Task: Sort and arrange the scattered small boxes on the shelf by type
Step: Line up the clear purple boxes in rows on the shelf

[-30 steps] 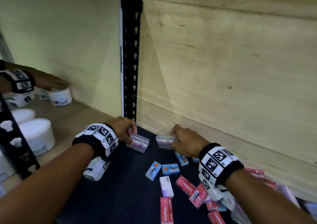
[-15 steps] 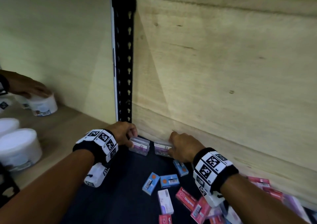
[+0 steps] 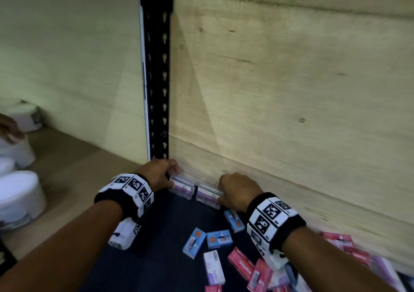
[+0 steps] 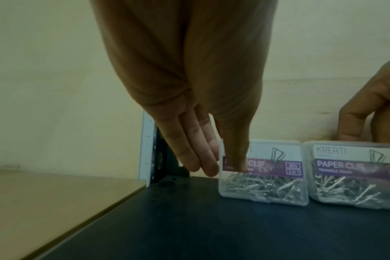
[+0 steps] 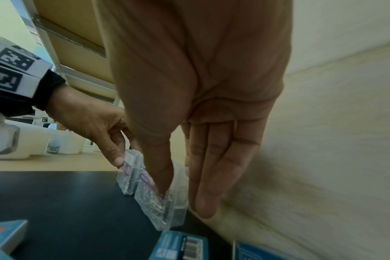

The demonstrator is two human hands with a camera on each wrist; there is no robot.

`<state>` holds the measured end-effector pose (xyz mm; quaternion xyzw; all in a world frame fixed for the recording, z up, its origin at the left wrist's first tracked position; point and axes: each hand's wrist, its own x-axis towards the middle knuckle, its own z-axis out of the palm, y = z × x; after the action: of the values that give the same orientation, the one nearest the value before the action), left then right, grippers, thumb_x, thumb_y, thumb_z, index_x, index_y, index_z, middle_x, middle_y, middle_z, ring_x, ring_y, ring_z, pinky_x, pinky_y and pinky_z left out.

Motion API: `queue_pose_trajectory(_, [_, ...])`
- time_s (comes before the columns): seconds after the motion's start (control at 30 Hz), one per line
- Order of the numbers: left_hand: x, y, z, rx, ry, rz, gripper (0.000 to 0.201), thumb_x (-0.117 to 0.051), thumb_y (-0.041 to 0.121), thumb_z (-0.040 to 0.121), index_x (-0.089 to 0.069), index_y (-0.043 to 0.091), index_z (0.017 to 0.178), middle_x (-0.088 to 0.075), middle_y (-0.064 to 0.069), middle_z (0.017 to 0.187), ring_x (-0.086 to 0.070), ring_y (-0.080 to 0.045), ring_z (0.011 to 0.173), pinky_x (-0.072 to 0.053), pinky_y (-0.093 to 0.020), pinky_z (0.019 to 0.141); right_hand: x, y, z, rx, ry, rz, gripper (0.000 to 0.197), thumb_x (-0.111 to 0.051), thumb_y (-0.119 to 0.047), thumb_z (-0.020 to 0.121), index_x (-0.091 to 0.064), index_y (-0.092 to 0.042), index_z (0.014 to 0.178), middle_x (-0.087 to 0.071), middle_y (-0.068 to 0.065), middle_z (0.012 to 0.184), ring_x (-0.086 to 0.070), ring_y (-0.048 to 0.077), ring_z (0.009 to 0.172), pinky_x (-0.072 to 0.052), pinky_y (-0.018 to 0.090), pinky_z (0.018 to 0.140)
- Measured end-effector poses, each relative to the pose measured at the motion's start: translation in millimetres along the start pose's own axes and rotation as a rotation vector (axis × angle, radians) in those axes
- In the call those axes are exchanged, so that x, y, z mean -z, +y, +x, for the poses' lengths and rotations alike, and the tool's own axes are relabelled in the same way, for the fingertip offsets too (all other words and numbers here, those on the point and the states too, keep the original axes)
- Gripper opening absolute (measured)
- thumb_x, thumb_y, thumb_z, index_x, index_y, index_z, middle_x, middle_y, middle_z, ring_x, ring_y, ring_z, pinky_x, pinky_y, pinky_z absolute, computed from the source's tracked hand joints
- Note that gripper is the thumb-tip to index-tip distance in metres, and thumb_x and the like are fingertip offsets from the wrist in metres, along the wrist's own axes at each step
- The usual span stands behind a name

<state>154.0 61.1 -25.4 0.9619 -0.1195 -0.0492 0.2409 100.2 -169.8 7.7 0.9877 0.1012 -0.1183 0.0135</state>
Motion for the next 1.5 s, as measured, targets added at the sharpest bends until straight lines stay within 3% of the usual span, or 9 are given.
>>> queue_pose_trajectory(0.27, [-4, -3, -1, -0.028, 0.032, -0.013, 0.039, -0.079, 0.012, 0.075, -0.061, 0.024, 0.107, -0.066, 0.0, 0.103, -0.062, -0.013, 0.081, -0.054, -0.029, 0.083, -1, 2, 2, -0.017, -0.005, 0.012, 0.038, -0.067, -0.032, 0.091, -0.057, -0.012, 0.122, -0.061, 0.011, 0.118, -0.061, 0.027, 0.103, -0.049, 0.031, 0.079])
queue_pose_trajectory(0.37, [-3, -1, -3, -0.025, 0.024, 0.004, 0.046, -0.08, 0.015, 0.075, -0.06, 0.021, 0.115, -0.065, 0.001, 0.108, -0.061, -0.013, 0.083, -0.053, -0.03, 0.084, 0, 3, 1, -0.016, -0.013, 0.007, 0.04, -0.067, -0.033, 0.09, -0.057, -0.011, 0.122, -0.061, 0.01, 0.118, -0.061, 0.027, 0.103, -0.047, 0.031, 0.076])
queue_pose_trajectory(0.57, [12, 6, -16, -0.02, 0.078, 0.142, 0.052, -0.079, 0.023, 0.076, -0.054, 0.02, 0.121, -0.057, 0.0, 0.118, -0.052, -0.012, 0.086, -0.046, -0.024, 0.08, 8, 14, -12, -0.018, -0.014, 0.017, 0.058, -0.073, -0.038, 0.085, -0.051, -0.011, 0.132, -0.057, 0.013, 0.127, -0.059, 0.03, 0.112, -0.05, 0.035, 0.088])
queue_pose_trajectory(0.7, [25, 23, -28, -0.042, 0.11, 0.174, 0.047, -0.078, 0.028, 0.076, -0.054, 0.022, 0.116, -0.053, 0.006, 0.108, -0.05, -0.011, 0.088, -0.043, -0.022, 0.078, 20, 26, -30, -0.012, 0.014, 0.001, 0.056, -0.071, -0.038, 0.087, -0.05, -0.013, 0.132, -0.056, 0.012, 0.13, -0.057, 0.03, 0.115, -0.048, 0.034, 0.09])
queue_pose_trajectory(0.8, [29, 38, -39, -0.064, 0.075, 0.168, 0.041, -0.079, 0.031, 0.075, -0.055, 0.026, 0.109, -0.056, 0.008, 0.102, -0.056, -0.011, 0.089, -0.049, -0.025, 0.083, 28, 34, -46, -0.029, 0.023, -0.024, 0.054, -0.072, -0.039, 0.086, -0.054, -0.014, 0.13, -0.058, 0.01, 0.13, -0.058, 0.03, 0.113, -0.05, 0.037, 0.092])
queue_pose_trajectory(1.1, [23, 88, -82, -0.166, -0.07, 0.158, 0.027, -0.078, 0.033, 0.076, -0.059, 0.029, 0.095, -0.064, 0.009, 0.099, -0.059, -0.007, 0.082, -0.048, -0.022, 0.078, 34, 68, -111, -0.105, -0.021, 0.007, 0.052, -0.071, -0.036, 0.089, -0.052, -0.018, 0.134, -0.054, 0.007, 0.133, -0.056, 0.027, 0.116, -0.046, 0.034, 0.088])
queue_pose_trajectory(1.27, [9, 114, -102, -0.222, -0.129, 0.168, 0.025, -0.077, 0.035, 0.079, -0.064, 0.024, 0.098, -0.066, 0.008, 0.096, -0.059, -0.006, 0.082, -0.044, -0.012, 0.066, 19, 85, -148, -0.159, -0.029, 0.063, 0.045, -0.075, -0.034, 0.086, -0.057, -0.023, 0.126, -0.057, 0.002, 0.128, -0.057, 0.024, 0.113, -0.046, 0.032, 0.087])
queue_pose_trajectory(1.4, [-11, 137, -115, -0.287, -0.195, 0.172, 0.022, -0.073, 0.035, 0.083, -0.065, 0.023, 0.099, -0.067, 0.009, 0.091, -0.063, -0.009, 0.087, -0.051, -0.022, 0.079, 2, 94, -170, -0.195, -0.061, 0.074, 0.043, -0.077, -0.03, 0.084, -0.062, -0.02, 0.123, -0.062, 0.004, 0.126, -0.062, 0.025, 0.11, -0.046, 0.031, 0.082])
queue_pose_trajectory(1.5, [-30, 155, -124, -0.337, -0.226, 0.179, 0.024, -0.072, 0.036, 0.084, -0.066, 0.021, 0.102, -0.064, 0.01, 0.089, -0.063, -0.01, 0.088, -0.051, -0.025, 0.08, -11, 102, -189, -0.243, -0.075, 0.073, 0.04, -0.076, -0.027, 0.084, -0.064, -0.019, 0.122, -0.061, 0.005, 0.128, -0.061, 0.026, 0.112, -0.045, 0.029, 0.08])
